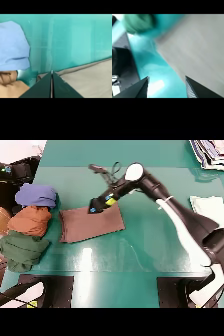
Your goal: Fold the shirts.
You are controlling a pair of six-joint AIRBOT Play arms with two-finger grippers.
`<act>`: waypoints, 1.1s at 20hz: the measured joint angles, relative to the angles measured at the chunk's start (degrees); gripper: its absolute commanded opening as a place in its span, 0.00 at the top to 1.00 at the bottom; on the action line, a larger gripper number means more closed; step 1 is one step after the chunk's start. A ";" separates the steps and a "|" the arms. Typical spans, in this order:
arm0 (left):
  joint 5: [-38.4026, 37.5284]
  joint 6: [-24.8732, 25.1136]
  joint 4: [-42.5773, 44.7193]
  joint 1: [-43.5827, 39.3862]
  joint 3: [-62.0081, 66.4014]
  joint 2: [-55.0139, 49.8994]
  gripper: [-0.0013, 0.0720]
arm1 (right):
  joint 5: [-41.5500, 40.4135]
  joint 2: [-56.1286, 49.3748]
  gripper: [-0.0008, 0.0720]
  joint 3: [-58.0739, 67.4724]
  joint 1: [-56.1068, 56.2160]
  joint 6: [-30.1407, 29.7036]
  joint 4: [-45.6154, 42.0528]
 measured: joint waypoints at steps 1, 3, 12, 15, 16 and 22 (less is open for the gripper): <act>-0.42 0.17 0.00 0.11 0.00 0.07 0.95 | 0.17 1.36 0.29 -3.17 -2.36 0.50 -1.05; -0.76 0.37 -0.02 0.26 0.00 0.20 0.95 | -1.09 4.79 0.28 -10.60 -7.45 1.18 -2.19; -0.26 0.79 -2.69 -2.45 -0.22 0.07 0.95 | -12.15 3.26 0.19 -30.03 -17.38 -2.73 8.68; 0.33 1.09 -2.93 -5.22 -0.26 -0.17 0.95 | -11.43 -2.25 0.30 -25.92 -13.77 -4.26 13.51; 0.35 1.27 -2.93 -6.12 -0.31 -0.26 0.95 | -11.08 -3.87 0.44 -24.26 -12.44 -4.50 14.10; 0.57 1.68 -3.02 -10.27 -0.31 -0.44 0.95 | -9.97 -8.55 0.97 -15.78 -8.00 -5.16 14.23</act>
